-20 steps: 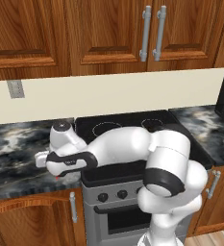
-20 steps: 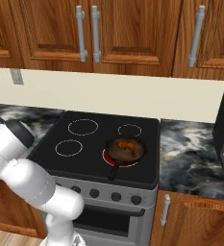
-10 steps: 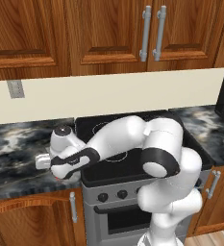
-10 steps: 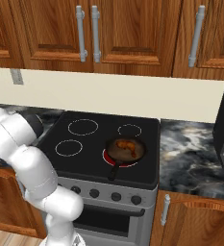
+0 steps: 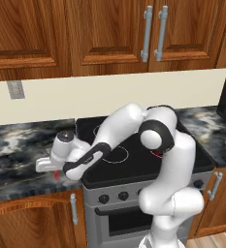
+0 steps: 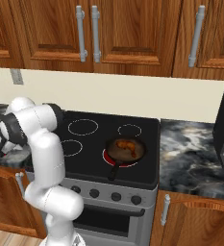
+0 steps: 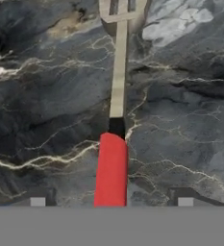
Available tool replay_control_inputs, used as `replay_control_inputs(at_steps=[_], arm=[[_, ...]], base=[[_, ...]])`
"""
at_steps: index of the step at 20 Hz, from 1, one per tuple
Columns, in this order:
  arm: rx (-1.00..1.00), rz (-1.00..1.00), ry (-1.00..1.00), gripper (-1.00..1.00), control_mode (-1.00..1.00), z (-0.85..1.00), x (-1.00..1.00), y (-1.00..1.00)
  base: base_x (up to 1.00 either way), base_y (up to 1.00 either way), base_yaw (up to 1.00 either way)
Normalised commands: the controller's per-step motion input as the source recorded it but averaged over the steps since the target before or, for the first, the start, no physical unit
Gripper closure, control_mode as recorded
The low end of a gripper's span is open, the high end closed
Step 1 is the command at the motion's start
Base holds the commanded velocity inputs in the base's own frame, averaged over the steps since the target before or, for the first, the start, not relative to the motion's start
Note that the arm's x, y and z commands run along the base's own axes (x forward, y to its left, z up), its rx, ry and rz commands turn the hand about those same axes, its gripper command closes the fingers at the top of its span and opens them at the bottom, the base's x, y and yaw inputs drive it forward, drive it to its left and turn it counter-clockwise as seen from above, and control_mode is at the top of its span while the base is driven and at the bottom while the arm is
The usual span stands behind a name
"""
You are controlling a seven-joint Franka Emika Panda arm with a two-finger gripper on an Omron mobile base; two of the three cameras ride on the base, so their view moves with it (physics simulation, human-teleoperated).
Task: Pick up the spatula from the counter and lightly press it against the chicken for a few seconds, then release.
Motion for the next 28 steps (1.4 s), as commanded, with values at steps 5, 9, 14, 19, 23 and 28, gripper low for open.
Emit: replay_control_inputs(at_steps=[5,9,14,19,23,28], arm=[[-0.03,-0.03,0.00,1.00,-1.00,-0.15,0.19,0.42],[-0.04,-0.05,0.00,1.00,-1.00,-0.03,0.01,0.12],[-0.10,-0.07,-0.09,1.00,-1.00,0.25,-0.09,-0.02],[-0.11,-0.09,-0.20,1.00,-1.00,0.58,-0.34,-0.21],[-0.07,-0.09,-0.20,1.00,-1.00,0.49,-0.47,-0.38],[-0.01,-0.07,-0.14,1.00,-1.00,0.23,-0.67,-0.60]], base=[[0.00,0.00,0.00],[0.00,0.00,0.00],[0.00,0.00,0.00],[0.00,0.00,0.00],[0.00,0.00,0.00],[0.00,0.00,0.00]])
